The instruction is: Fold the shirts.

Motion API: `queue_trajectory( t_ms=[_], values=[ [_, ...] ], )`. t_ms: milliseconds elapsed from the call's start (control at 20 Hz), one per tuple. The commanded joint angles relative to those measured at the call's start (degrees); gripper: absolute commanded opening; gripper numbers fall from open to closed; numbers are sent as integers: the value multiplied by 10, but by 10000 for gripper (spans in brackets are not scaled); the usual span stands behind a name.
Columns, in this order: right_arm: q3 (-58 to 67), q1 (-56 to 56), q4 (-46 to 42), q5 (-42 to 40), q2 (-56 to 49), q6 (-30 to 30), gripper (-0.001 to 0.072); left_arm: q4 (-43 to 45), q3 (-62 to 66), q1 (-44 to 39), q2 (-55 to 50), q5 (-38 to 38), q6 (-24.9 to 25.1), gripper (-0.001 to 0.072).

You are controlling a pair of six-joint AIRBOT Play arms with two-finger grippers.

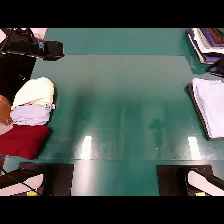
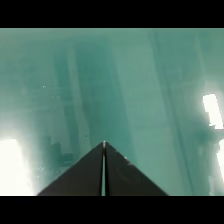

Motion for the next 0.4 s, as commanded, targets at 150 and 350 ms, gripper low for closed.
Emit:
queue_trajectory(
  t_ms=[150,350],
  values=[
    [0,192,1,-68,1,-35,14,0,0,0,0,1,0,26],
    [0,206,3,-67,1,-34,14,0,0,0,0,1,0,26]
  ],
)
